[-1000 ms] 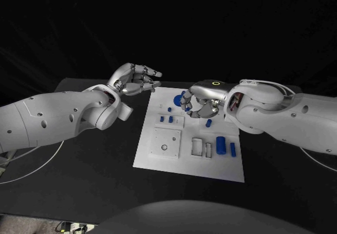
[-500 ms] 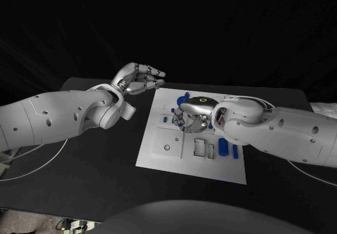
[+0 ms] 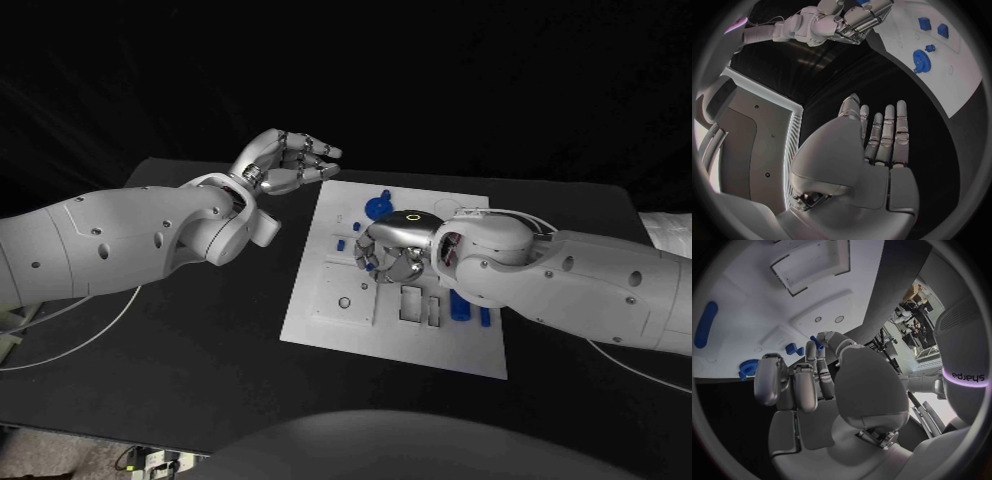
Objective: Assemble the parts on the task board
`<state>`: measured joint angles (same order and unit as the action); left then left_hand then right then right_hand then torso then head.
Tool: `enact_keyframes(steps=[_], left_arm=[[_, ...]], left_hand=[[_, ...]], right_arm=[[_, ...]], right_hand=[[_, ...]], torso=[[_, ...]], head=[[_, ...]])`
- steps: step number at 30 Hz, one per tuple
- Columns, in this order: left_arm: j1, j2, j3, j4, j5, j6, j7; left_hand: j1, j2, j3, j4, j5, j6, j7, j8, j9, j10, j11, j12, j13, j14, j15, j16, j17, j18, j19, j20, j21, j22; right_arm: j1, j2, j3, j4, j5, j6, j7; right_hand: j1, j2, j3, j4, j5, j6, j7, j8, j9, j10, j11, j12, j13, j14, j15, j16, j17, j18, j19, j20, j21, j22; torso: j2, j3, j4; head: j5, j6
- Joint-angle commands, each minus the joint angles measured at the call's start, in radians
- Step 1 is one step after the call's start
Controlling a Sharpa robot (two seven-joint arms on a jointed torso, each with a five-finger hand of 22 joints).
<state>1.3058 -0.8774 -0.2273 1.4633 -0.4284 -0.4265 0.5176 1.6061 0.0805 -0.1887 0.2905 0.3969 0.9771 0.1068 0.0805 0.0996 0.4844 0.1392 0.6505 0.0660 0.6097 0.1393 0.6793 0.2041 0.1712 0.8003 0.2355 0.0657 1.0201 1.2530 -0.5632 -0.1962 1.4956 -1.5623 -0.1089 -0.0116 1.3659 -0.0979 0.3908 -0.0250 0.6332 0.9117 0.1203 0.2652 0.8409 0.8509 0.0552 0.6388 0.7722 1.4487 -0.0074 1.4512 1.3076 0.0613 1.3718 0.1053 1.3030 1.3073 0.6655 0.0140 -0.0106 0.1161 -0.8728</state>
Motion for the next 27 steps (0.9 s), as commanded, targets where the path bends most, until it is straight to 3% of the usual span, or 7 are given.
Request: enact_keyframes(steps=[1, 27], left_arm=[[0.000, 0.000, 0.001, 0.003, 0.005, -0.001, 0.021], [-0.001, 0.001, 0.000, 0.001, 0.005, 0.006, 0.015]], left_hand=[[0.000, 0.008, -0.005, 0.001, 0.000, -0.002, 0.005, 0.004, 0.002, 0.001, 0.005, 0.003, -0.001, -0.004, 0.001, -0.003, -0.002, -0.009, -0.008, 0.000, -0.004, -0.002], [0.012, 0.012, -0.005, 0.000, 0.002, -0.001, 0.004, 0.006, 0.003, 0.002, 0.007, 0.006, -0.001, 0.004, 0.007, 0.007, 0.000, -0.006, -0.006, 0.002, 0.001, -0.001]], right_arm=[[-0.005, 0.003, 0.000, -0.004, -0.017, 0.026, -0.003], [-0.034, 0.014, 0.000, -0.021, -0.008, 0.021, 0.005]], right_hand=[[0.000, 0.011, -0.001, -0.005, -0.004, 0.003, 0.004, 0.000, 0.000, 0.007, -0.001, 0.006, -0.001, -0.003, -0.001, -0.005, 0.062, 0.008, 0.000, -0.003, 0.001, 0.173], [-0.003, 0.011, 0.001, -0.006, -0.007, -0.001, 0.006, -0.008, -0.003, 0.009, 0.000, 0.005, -0.002, -0.004, 0.000, -0.006, 0.060, 0.009, -0.002, -0.003, -0.002, 0.172]], torso=[[0.000, 0.0003, -0.0020], [-0.001, 0.0011, -0.0014]], head=[[0.001, 0.000], [0.004, 0.000]])
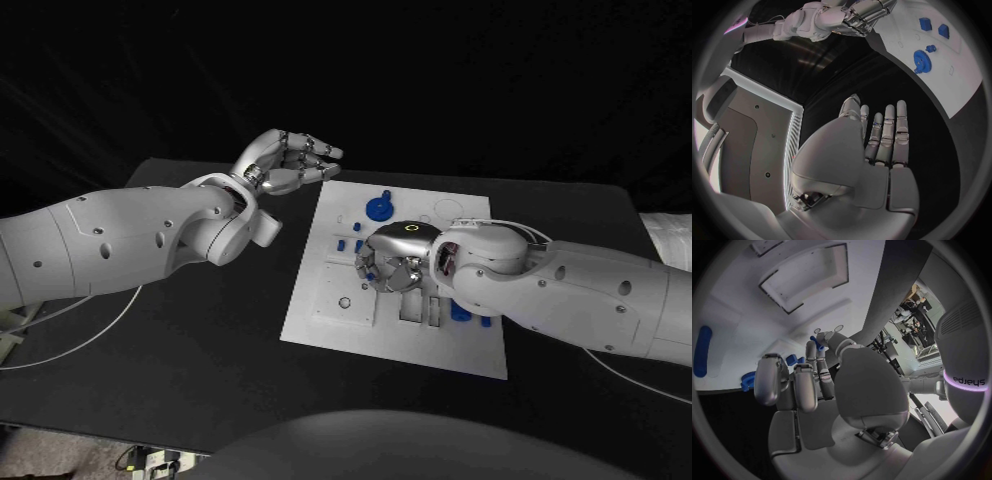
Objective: Assemble the parts on the task board
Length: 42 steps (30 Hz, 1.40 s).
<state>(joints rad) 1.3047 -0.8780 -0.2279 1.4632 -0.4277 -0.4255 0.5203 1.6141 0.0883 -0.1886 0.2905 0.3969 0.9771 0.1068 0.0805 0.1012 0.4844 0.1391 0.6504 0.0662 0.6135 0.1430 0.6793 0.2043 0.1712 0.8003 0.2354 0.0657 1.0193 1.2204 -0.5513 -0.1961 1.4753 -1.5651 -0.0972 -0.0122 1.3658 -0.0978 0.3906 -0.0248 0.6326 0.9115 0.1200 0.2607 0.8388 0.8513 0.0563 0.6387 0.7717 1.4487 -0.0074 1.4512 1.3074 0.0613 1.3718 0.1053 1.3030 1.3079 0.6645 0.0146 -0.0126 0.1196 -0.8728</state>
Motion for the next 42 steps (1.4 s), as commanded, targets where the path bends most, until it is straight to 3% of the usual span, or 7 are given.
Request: enact_keyframes(steps=[1, 36, 42], left_arm=[[0.000, 0.001, 0.001, 0.001, 0.005, 0.005, 0.012], [0.000, 0.004, 0.000, -0.004, 0.004, 0.008, -0.004], [-0.011, 0.005, 0.000, -0.009, 0.004, 0.008, -0.004]], left_hand=[[0.004, 0.004, -0.005, 0.000, 0.002, -0.001, 0.004, 0.006, 0.001, 0.002, 0.007, 0.006, -0.001, 0.001, 0.003, 0.007, -0.001, -0.006, -0.006, 0.002, 0.001, 0.000], [0.007, 0.005, -0.005, 0.000, 0.003, 0.000, 0.004, 0.006, 0.001, 0.003, 0.008, 0.007, -0.001, 0.003, 0.004, 0.010, 0.000, -0.005, -0.004, 0.003, 0.003, 0.001], [0.008, 0.005, -0.005, 0.000, 0.003, 0.000, 0.004, 0.007, 0.001, 0.003, 0.008, 0.007, -0.001, 0.004, 0.004, 0.010, 0.000, -0.005, -0.003, 0.003, 0.004, 0.001]], right_arm=[[-0.002, 0.003, 0.000, -0.001, -0.004, 0.008, 0.007], [-0.006, 0.003, 0.000, 0.012, 0.059, 0.000, 0.017], [-0.007, 0.001, 0.000, 0.010, 0.070, -0.010, 0.021]], right_hand=[[-0.003, 0.011, 0.001, -0.006, -0.007, -0.001, 0.006, -0.003, -0.001, 0.009, -0.001, 0.005, -0.002, -0.004, 0.000, -0.006, 0.060, 0.009, -0.002, -0.003, -0.002, 0.171], [-0.012, 0.014, 0.004, -0.004, -0.010, 0.007, 0.006, -0.008, -0.004, 0.025, 0.001, -0.001, -0.009, -0.017, 0.002, -0.021, 0.038, 0.014, -0.019, -0.002, -0.025, 0.163], [-0.012, 0.014, 0.006, -0.005, -0.009, 0.009, 0.007, -0.010, -0.004, 0.030, 0.001, -0.005, -0.012, -0.020, 0.002, -0.024, 0.034, 0.016, -0.023, -0.002, -0.030, 0.161]], torso=[[0.000, 0.0003, 0.0000], [-0.001, -0.0006, -0.0001], [-0.001, -0.0009, 0.0004]], head=[[0.001, 0.000], [0.003, 0.000], [0.001, 0.000]])
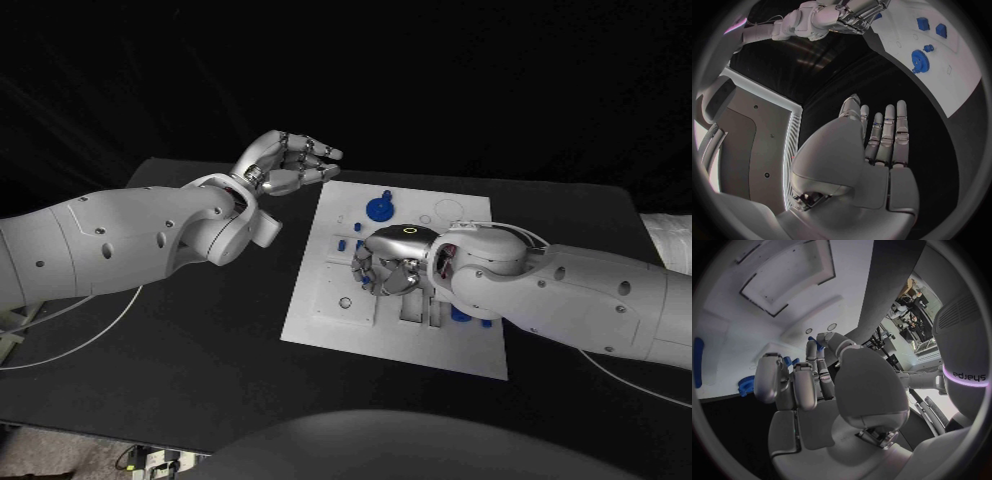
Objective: Assemble the parts on the task board
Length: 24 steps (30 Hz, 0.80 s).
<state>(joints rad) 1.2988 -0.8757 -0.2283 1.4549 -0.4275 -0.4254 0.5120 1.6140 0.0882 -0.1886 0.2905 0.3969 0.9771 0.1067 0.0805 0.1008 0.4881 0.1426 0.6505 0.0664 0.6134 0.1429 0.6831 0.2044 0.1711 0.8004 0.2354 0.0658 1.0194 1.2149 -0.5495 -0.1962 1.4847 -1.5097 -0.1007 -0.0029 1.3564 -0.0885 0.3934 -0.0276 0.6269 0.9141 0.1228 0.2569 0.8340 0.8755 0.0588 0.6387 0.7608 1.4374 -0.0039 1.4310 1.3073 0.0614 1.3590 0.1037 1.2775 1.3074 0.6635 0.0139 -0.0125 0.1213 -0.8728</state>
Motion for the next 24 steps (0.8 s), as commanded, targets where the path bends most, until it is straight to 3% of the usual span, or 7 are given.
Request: enact_keyframes(steps=[1, 14, 24], left_arm=[[-0.008, 0.002, 0.000, -0.002, 0.004, 0.008, 0.004], [-0.018, 0.002, 0.001, -0.007, 0.004, 0.011, 0.003], [-0.019, -0.001, 0.001, -0.004, 0.004, 0.014, -0.001]], left_hand=[[0.008, 0.005, -0.005, 0.000, 0.003, 0.000, 0.004, 0.007, 0.002, 0.000, 0.005, 0.007, -0.001, 0.004, 0.004, 0.007, 0.000, -0.005, -0.003, 0.004, 0.004, 0.001], [0.011, 0.005, -0.005, -0.001, 0.003, 0.000, 0.004, 0.007, 0.002, 0.000, 0.005, 0.007, -0.001, 0.004, 0.004, 0.008, -0.001, -0.005, -0.001, 0.004, 0.005, 0.002], [0.013, 0.006, -0.005, -0.001, 0.002, 0.000, 0.005, 0.007, 0.002, 0.000, 0.006, 0.007, -0.001, 0.005, 0.005, 0.009, -0.001, -0.004, 0.000, 0.004, 0.005, 0.002]], right_arm=[[-0.002, -0.002, 0.000, 0.001, 0.017, -0.008, 0.013], [-0.011, -0.010, 0.000, -0.002, 0.043, -0.053, 0.047], [-0.021, -0.040, 0.000, 0.006, 0.097, -0.166, 0.128]], right_hand=[[-0.003, 0.005, 0.003, -0.002, -0.003, 0.006, 0.004, -0.006, 0.001, 0.007, -0.001, -0.005, -0.002, -0.009, -0.001, -0.004, 0.033, 0.016, -0.011, 0.000, -0.005, 0.162], [-0.001, 0.005, 0.008, -0.008, 0.001, 0.008, 0.006, -0.011, 0.001, 0.016, 0.001, -0.020, -0.014, -0.021, 0.000, -0.017, 0.016, 0.019, -0.024, 0.001, -0.021, 0.156], [0.000, 0.006, 0.010, -0.011, 0.000, 0.003, 0.007, -0.016, 0.000, 0.030, 0.000, -0.023, -0.019, -0.010, 0.000, -0.006, 0.031, 0.014, -0.009, 0.002, -0.001, 0.163]], torso=[[0.000, 0.0000, 0.0007], [0.000, 0.0001, 0.0005], [0.000, 0.0001, 0.0005]], head=[[0.000, 0.000], [0.006, 0.000], [0.034, 0.000]])
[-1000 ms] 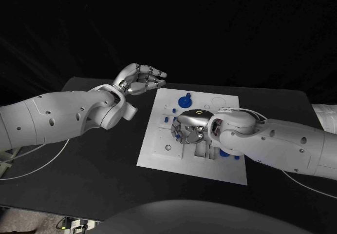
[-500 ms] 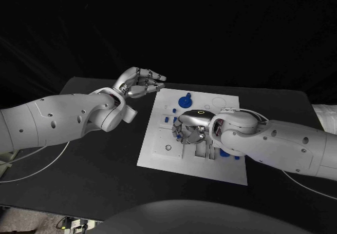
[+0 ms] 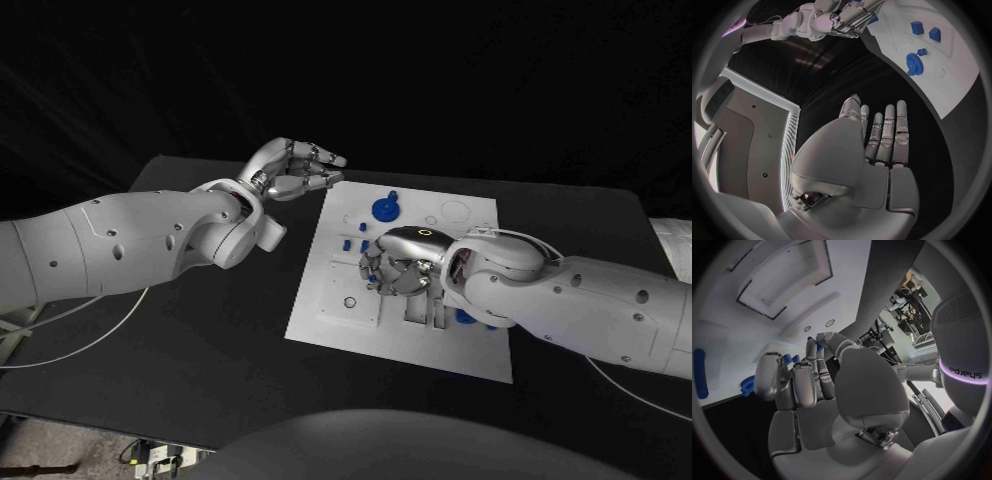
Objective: Assemble the parts on the task board
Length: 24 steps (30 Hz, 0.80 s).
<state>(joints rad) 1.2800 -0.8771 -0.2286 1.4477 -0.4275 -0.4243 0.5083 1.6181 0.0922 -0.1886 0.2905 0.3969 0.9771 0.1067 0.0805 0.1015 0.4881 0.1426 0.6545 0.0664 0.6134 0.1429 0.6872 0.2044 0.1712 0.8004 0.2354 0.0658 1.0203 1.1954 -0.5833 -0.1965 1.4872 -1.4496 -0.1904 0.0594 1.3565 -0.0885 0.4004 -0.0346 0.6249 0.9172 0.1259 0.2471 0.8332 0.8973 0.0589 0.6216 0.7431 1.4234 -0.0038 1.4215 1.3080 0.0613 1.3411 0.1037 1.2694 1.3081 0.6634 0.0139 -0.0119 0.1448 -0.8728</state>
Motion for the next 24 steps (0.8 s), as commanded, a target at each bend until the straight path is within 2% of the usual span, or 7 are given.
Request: enact_keyframes(steps=[1, 5, 16, 24], left_arm=[[0.000, 0.000, 0.001, 0.003, 0.004, 0.013, 0.002], [0.000, 0.000, 0.001, 0.003, 0.004, 0.015, 0.000], [0.000, 0.004, 0.001, 0.002, 0.003, 0.022, -0.007], [0.000, 0.006, 0.001, 0.001, 0.001, 0.025, -0.011]], left_hand=[[0.009, 0.002, -0.005, -0.001, 0.002, 0.000, 0.005, 0.007, 0.001, 0.000, 0.006, 0.003, -0.001, 0.005, 0.005, 0.005, -0.001, -0.004, 0.000, 0.004, 0.006, 0.002], [0.009, 0.002, -0.005, -0.001, 0.002, 0.000, 0.005, 0.007, 0.001, 0.000, 0.006, 0.003, -0.001, 0.005, 0.005, 0.005, -0.001, -0.004, 0.001, 0.004, 0.006, 0.002], [0.010, 0.002, -0.006, 0.000, 0.001, 0.000, 0.006, 0.007, 0.001, -0.001, 0.007, 0.003, -0.001, 0.005, 0.005, 0.006, -0.001, -0.004, 0.003, 0.005, 0.007, 0.003], [0.011, 0.002, -0.006, 0.000, 0.000, 0.000, 0.006, 0.007, 0.001, -0.001, 0.007, 0.003, -0.002, 0.005, 0.006, 0.006, -0.001, -0.004, 0.004, 0.005, 0.008, 0.003]], right_arm=[[-0.002, -0.009, 0.000, 0.004, 0.042, -0.080, 0.070], [-0.003, -0.017, 0.000, 0.004, 0.057, -0.076, 0.076], [-0.010, -0.022, 0.000, -0.013, 0.106, -0.038, 0.109], [-0.021, -0.017, 0.000, -0.033, 0.159, -0.030, 0.131]], right_hand=[[0.000, 0.006, 0.003, -0.004, 0.002, -0.001, 0.004, -0.007, 0.001, 0.009, 0.000, -0.006, -0.002, 0.005, 0.000, 0.004, 0.031, 0.014, 0.010, 0.002, 0.008, 0.163], [-0.001, 0.006, 0.002, -0.004, 0.001, -0.002, 0.004, -0.008, 0.001, 0.010, 0.000, -0.007, -0.003, 0.004, 0.000, 0.003, 0.030, 0.014, 0.010, 0.002, 0.008, 0.163], [0.000, 0.011, 0.005, -0.004, -0.001, -0.018, 0.008, -0.020, -0.001, 0.008, 0.002, -0.017, -0.010, -0.010, 0.002, -0.009, 0.011, 0.017, -0.001, 0.003, -0.005, 0.159], [0.002, 0.015, 0.006, -0.004, 0.000, -0.018, 0.008, -0.020, 0.000, 0.009, 0.003, -0.018, -0.011, -0.015, 0.003, -0.013, 0.005, 0.018, -0.005, 0.003, -0.009, 0.158]], torso=[[0.000, 0.0001, 0.0002], [0.000, -0.0003, -0.0008], [0.000, -0.0005, -0.0004], [0.000, -0.0004, -0.0005]], head=[[0.012, 0.000], [0.021, 0.000], [0.027, 0.000], [0.034, 0.000]])
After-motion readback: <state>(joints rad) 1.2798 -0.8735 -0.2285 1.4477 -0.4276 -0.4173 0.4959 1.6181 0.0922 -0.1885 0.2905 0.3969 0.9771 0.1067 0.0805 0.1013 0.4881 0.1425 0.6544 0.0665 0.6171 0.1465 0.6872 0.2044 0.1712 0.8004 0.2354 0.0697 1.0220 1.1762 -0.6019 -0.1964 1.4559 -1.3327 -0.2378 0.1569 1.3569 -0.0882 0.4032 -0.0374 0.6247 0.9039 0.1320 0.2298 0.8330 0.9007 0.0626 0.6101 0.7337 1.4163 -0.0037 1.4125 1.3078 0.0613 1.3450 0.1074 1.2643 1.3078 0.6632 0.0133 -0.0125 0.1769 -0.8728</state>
